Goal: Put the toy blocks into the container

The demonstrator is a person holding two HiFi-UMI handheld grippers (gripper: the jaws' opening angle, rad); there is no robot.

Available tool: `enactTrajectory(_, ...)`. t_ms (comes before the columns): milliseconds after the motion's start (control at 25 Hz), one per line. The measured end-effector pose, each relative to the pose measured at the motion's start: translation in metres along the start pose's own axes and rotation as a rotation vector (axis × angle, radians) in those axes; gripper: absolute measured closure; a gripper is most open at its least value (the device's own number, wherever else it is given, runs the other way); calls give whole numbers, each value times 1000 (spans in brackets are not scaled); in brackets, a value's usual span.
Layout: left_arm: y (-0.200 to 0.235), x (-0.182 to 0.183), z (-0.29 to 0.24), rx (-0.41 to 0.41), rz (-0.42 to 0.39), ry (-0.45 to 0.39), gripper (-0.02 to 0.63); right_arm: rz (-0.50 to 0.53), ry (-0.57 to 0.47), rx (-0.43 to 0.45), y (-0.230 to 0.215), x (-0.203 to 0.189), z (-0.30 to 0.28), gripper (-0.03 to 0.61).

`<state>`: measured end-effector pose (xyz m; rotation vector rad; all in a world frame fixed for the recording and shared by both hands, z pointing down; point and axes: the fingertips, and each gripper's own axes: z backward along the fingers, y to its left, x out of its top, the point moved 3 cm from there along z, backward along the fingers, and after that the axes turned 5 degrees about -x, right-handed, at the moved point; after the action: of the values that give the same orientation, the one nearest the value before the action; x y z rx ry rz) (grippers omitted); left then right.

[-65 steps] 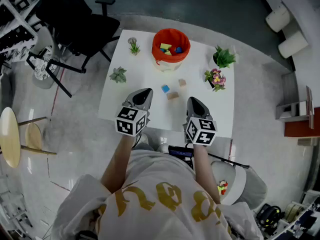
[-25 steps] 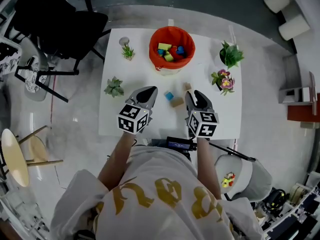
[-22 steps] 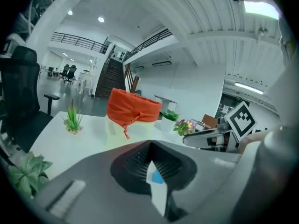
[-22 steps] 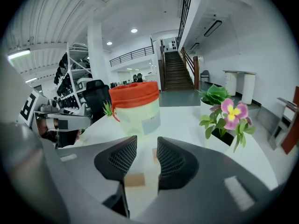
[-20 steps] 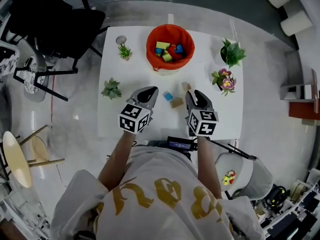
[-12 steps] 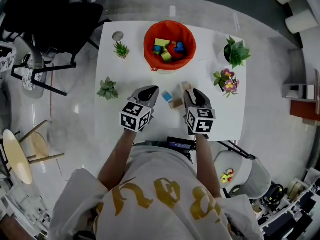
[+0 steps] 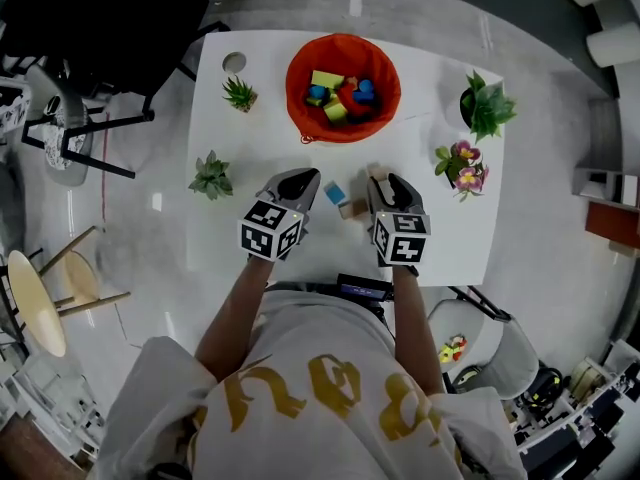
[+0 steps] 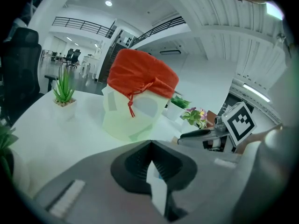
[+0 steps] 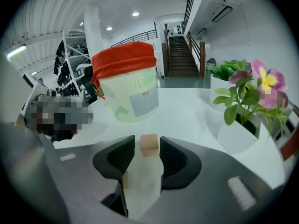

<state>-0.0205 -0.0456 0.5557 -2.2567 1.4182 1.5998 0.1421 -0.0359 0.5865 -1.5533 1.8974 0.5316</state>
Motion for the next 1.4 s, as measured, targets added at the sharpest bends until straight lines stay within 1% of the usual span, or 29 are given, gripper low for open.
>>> enactTrajectory(160, 2, -4, -3, 2, 11, 12, 612, 5, 15, 3, 0, -4, -8, 377)
enactTrajectory(320, 6, -7, -5, 3, 17, 25, 612, 18, 31, 1, 1, -5, -17, 382)
enactTrajectory(520, 10, -9, -6, -2, 27, 28, 612, 22, 47, -4, 1, -9, -20, 405)
enactTrajectory(800, 13, -8, -8, -16, 37, 23, 612, 41, 54, -11, 2, -9, -20, 407)
enactTrajectory(1000, 12, -5, -8, -28, 48, 13, 612, 0, 56, 13, 2, -8, -19, 407)
enactTrajectory(1280, 9, 2, -9, -43, 36, 0, 612, 10, 40, -10, 0, -3, -13, 407)
enactTrajectory(1400, 9, 5, -5, -46, 37, -13, 612, -4, 31, -8, -1, -2, -10, 407)
